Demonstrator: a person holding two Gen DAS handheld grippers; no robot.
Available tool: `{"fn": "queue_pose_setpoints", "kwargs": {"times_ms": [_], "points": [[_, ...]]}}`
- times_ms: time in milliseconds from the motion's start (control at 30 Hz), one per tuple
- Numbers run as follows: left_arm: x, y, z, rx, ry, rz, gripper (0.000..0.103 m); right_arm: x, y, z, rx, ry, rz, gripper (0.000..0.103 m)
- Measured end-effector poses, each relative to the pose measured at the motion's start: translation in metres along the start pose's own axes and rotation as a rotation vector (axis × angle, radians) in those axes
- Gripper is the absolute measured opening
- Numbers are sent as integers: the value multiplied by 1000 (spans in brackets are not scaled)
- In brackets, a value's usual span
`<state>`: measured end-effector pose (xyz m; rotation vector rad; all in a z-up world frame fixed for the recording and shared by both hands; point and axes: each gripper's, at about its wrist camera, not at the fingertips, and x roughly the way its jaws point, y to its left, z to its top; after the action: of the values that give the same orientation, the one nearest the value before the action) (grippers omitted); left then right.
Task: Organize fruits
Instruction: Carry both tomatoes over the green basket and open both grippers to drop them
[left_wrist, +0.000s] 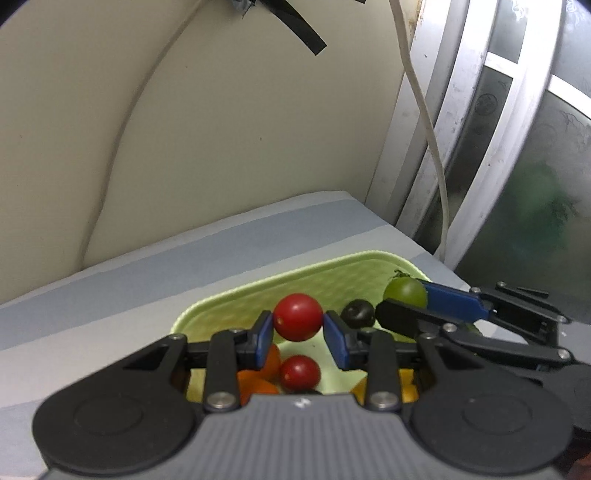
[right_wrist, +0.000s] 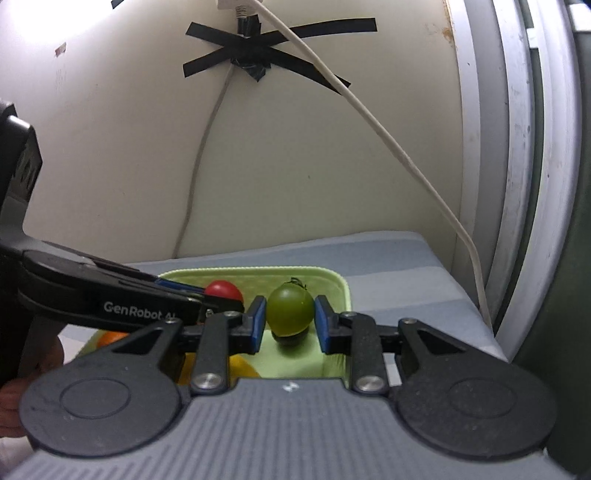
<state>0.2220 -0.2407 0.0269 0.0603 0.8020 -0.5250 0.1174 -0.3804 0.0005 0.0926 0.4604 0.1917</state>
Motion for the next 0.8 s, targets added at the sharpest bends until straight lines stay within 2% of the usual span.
{"fn": "queue_pose_setpoints", "kwargs": {"times_ms": [333,567,633,800], "points": [[-7,-3,-6,17,-9,42,31,-2,1,0,-1,-16,-18,32],[-5,-5,-4,15,-14,50,32,-5,-1,-1,0,-28,-25,38],[-5,-5,-4,15,-19,54,34,-6,-1,-2,-1,-35,-28,38],[-11,-6,-5,13,-35,77,45,-12,-3,-4,21,-60,-27,38]]}}
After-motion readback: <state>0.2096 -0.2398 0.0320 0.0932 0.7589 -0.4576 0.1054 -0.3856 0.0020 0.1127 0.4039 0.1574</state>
